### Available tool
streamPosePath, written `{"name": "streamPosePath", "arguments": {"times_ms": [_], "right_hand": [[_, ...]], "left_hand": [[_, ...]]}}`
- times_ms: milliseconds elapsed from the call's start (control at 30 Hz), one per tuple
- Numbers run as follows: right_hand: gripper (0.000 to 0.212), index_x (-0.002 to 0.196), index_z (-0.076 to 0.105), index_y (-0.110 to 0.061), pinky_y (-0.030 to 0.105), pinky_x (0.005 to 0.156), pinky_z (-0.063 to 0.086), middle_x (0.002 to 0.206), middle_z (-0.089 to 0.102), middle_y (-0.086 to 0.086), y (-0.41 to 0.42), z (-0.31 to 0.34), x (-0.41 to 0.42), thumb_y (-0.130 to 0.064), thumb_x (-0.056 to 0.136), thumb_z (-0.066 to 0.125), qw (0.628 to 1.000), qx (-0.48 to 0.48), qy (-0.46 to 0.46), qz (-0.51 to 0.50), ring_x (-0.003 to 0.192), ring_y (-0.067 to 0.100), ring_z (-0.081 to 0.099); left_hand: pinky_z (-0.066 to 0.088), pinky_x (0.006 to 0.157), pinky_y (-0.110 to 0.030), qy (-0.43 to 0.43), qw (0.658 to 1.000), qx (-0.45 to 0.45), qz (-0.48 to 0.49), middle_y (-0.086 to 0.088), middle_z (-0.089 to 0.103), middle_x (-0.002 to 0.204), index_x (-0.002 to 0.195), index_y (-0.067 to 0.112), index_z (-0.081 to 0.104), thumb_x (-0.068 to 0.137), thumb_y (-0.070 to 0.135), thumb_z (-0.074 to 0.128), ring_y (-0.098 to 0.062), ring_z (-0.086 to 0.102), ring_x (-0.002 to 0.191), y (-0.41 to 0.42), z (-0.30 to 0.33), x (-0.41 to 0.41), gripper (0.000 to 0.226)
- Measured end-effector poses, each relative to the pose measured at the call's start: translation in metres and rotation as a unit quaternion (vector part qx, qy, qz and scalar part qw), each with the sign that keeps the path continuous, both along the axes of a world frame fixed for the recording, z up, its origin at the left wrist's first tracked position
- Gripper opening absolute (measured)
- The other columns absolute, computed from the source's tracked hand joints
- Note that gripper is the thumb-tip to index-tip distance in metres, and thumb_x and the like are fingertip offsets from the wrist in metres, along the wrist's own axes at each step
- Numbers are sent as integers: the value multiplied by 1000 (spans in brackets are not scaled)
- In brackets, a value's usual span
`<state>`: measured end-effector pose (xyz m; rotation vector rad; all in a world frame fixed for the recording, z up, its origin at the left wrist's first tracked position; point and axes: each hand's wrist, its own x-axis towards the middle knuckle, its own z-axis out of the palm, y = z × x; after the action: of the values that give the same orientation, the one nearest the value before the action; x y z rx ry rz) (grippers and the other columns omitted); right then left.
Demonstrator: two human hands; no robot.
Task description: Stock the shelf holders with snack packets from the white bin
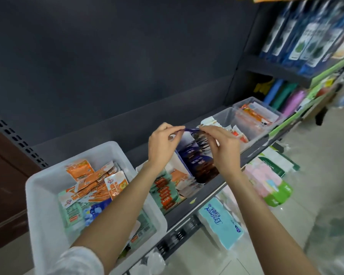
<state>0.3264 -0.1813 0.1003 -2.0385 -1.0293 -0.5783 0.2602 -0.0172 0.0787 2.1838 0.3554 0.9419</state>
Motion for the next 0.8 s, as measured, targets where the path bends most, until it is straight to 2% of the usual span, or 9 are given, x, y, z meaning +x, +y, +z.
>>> {"name": "streamPosePath", "arguments": {"times_ms": [133,300,333,400,500,567,667,733,800], "right_hand": [[24,106,71,-12,36,84,54,104,71,6,9,-12,32,-1,90,56,994,-106,13,17,95,23,65],[28,99,74,-12,39,80,52,93,72,10,26,-27,54,4,78,64,968,-240,-63,49,87,31,66],[30,97,74,-14,41,89,48,92,72,10,31,-30,57,5,76,64,961,-259,-89,44,90,30,65],[34,110,70,-20,43,110,27,109,70,8,37,-37,58,-4,83,57,928,-361,-86,32,119,24,54],[42,135,50,-21,48,116,3,139,51,2,42,-47,53,-16,93,43,867,-496,-27,33,143,18,21],[46,136,49,-17,51,114,14,140,50,4,41,-48,37,-13,91,42,906,-423,-20,27,140,24,29],[45,117,64,-9,45,93,44,112,67,9,47,-40,-3,-16,84,34,981,-191,-22,37,109,32,57],[43,111,67,-11,37,82,49,103,69,7,58,-36,-41,-18,85,33,986,-135,27,99,95,27,60],[40,110,66,-17,34,73,52,98,70,3,76,-39,-78,-21,86,34,971,-142,86,170,87,22,63]], "left_hand": [[43,67,-25,143,989,-27,-8,1,64,93,108,27,71,93,26,56,-16,63,82,2,-24,14,21],[38,89,-31,322,942,85,-39,0,55,126,130,24,56,96,31,48,-19,43,117,8,-45,7,36],[35,94,-31,340,935,92,-48,-1,51,130,134,23,51,95,29,48,-20,39,120,8,-46,6,40],[32,98,-31,350,931,88,-52,-1,48,134,138,24,45,94,26,50,-20,36,123,10,-47,3,45],[33,98,-29,327,941,68,-54,1,48,134,137,26,45,93,25,50,-18,37,124,17,-44,-9,45],[34,93,-26,287,956,50,-41,5,52,129,133,28,49,93,26,51,-15,42,120,23,-42,-28,40],[46,80,-24,168,985,16,29,11,64,102,113,26,62,91,28,53,-5,56,95,34,-35,-76,24],[50,67,-27,94,992,7,86,10,66,82,98,22,66,89,30,50,-4,60,73,42,-35,-116,20],[48,60,-29,80,986,3,146,6,65,74,92,18,66,88,32,47,-10,59,65,51,-41,-153,24]]}}
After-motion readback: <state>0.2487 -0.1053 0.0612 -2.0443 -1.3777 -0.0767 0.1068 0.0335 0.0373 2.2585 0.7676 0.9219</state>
